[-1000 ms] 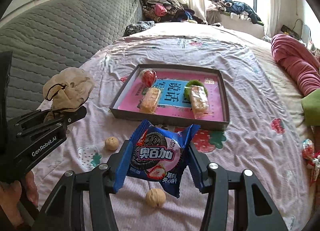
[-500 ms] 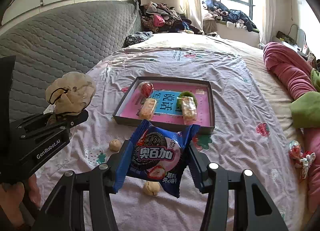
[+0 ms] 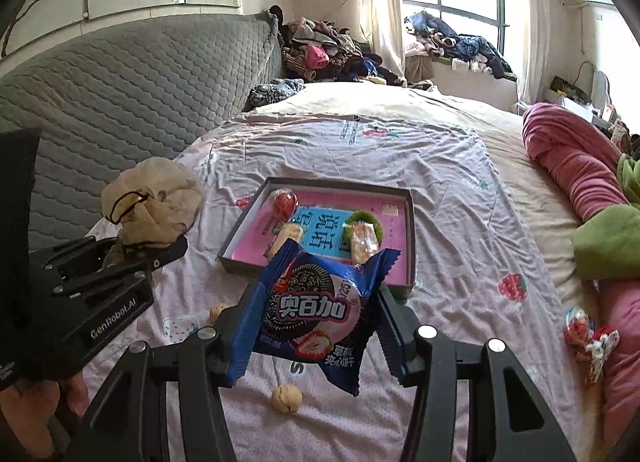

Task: Organize objects
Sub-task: 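Lift the cloth bag and Oreo packet and carry them toward the tray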

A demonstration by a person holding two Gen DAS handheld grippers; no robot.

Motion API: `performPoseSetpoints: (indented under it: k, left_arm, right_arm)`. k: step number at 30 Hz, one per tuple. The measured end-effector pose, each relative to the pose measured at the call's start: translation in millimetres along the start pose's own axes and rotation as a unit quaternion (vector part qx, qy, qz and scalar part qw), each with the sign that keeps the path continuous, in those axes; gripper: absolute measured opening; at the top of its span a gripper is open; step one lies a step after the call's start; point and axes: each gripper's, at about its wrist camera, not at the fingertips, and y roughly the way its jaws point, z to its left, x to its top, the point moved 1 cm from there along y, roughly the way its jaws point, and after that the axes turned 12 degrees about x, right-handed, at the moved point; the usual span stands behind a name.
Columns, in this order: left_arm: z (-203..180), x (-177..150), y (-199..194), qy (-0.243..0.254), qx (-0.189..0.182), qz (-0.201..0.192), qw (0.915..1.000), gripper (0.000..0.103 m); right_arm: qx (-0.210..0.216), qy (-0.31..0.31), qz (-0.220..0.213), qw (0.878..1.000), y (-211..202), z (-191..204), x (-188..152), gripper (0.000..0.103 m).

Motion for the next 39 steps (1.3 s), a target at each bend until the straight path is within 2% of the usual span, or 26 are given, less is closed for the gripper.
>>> performPoseSetpoints:
  k: [9, 22, 32, 39]
  left_arm:
    - [0.7, 10.8, 21.1, 0.002, 0.007, 0.004, 1.0, 0.019]
    - [5.7, 40.5, 69.3, 0.008, 0.021, 0.007, 0.9997, 0.019]
    - [1.4, 49.2, 125.8, 0.014, 0.021, 0.023, 0.9994, 0.019]
    - [-3.5, 40.7, 171.9, 0.019, 0.019, 0.045, 0.9986, 0.019]
  right_arm:
    - [0.0, -0.009, -0.01, 1.0, 11.8, -6.0, 21.0, 0.054]
    - [-0.003, -0.013, -0.012, 1.0, 49.5, -25.6, 47.0, 0.054]
    - [-0.001, -0.026, 0.001, 1.0, 100.3, -37.1, 54.1, 0.054]
    - [0.004, -0.028, 0.019, 0.999, 143.5, -44.6, 49.9, 0.054]
